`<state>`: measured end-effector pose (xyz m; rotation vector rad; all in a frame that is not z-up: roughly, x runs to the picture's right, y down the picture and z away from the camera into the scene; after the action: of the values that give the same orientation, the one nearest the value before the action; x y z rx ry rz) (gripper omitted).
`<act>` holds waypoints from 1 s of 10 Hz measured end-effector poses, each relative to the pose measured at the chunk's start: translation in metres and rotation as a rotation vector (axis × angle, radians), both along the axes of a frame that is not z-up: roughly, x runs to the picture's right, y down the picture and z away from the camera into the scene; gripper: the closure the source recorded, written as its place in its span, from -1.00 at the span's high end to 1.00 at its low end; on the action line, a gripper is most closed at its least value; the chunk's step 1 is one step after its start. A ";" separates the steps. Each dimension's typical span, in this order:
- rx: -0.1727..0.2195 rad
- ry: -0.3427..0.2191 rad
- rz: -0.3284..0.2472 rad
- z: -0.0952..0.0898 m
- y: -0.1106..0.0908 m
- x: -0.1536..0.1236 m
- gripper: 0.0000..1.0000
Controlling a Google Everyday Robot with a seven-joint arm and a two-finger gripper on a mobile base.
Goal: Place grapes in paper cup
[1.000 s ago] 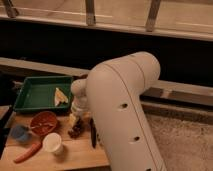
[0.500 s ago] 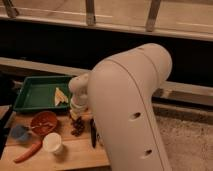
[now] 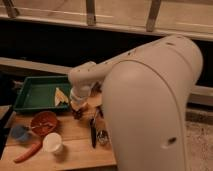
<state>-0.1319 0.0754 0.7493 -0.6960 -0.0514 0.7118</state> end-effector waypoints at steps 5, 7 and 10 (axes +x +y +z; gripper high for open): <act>-0.068 -0.294 -0.130 -0.067 -0.024 -0.011 -1.00; -0.143 -0.456 -0.235 -0.090 -0.004 -0.029 -1.00; -0.206 -0.573 -0.312 -0.111 0.013 -0.038 -1.00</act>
<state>-0.1700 0.0882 0.6384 -1.0636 -0.3904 0.2028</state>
